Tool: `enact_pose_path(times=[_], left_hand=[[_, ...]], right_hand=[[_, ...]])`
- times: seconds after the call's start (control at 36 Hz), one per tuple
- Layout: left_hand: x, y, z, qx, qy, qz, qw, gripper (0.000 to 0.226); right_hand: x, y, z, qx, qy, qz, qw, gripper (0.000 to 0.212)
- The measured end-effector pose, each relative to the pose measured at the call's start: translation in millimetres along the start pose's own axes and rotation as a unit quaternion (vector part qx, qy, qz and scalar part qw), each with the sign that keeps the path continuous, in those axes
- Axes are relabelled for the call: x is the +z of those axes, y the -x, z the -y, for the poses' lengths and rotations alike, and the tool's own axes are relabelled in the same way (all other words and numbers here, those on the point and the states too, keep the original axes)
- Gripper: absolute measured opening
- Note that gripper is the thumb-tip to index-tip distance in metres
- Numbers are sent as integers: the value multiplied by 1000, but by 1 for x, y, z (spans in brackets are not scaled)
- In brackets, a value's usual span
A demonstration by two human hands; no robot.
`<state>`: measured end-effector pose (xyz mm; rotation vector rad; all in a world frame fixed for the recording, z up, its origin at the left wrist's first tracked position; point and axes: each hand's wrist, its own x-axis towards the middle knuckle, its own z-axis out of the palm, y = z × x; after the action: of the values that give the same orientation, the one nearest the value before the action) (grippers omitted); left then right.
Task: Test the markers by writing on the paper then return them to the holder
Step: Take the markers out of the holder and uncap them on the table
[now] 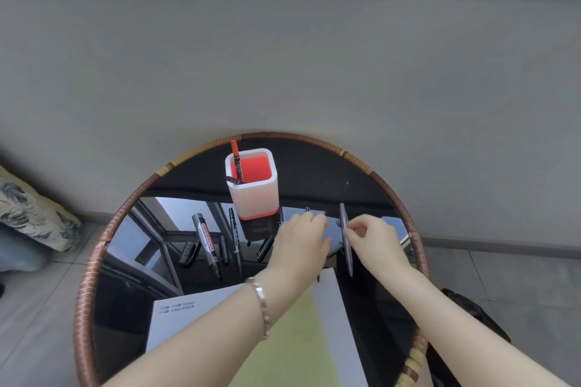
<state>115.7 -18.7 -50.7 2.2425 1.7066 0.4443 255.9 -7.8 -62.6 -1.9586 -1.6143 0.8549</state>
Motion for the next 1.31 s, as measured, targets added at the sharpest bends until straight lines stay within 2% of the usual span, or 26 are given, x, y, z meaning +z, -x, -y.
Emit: enact_pose_path(times=[0.11,0.25,0.33,0.47,0.64,0.69,0.81,0.89,0.97,1.08,1.14,1.19,1.31], left_hand=[[-37,18,27,1,8,-59,998,17],[-77,39,64,-80,20,-110,990,17],[-92,49,81,-129,38,-123,983,21],[-98,61,95,-153,50,-120,980,22],[-94,59,93,-148,70,-119,979,26],[-90,56,90,-142,78,-128,978,27],[-88,49,76,-103,120,-171,973,42],[-87,47,62,-51,135,-184,972,50],[-84,46,50,15,146,-182,972,35],[-76,48,33,27,164,-160,973,22],[-70,49,26,39,153,-138,978,19],[-65,49,18,46,149,-117,981,17],[-60,47,6,8,162,-81,983,20]], right_hand=[[2,-1,45,-114,-26,9,993,19],[18,-6,115,-255,6,9,967,26],[35,-12,148,-284,58,27,957,30],[59,-22,160,-235,128,57,962,25],[55,-20,151,-256,64,-25,964,23],[49,-16,150,-274,8,-57,960,21],[22,5,151,-291,-206,-91,930,6],[3,25,145,-291,-314,-87,899,17],[-8,39,135,-233,-371,-79,895,13],[-13,46,117,-93,-464,-51,879,7],[-14,50,107,-58,-450,-4,891,12],[-11,57,98,-67,-396,41,915,12],[-6,66,86,-71,-377,57,922,8]])
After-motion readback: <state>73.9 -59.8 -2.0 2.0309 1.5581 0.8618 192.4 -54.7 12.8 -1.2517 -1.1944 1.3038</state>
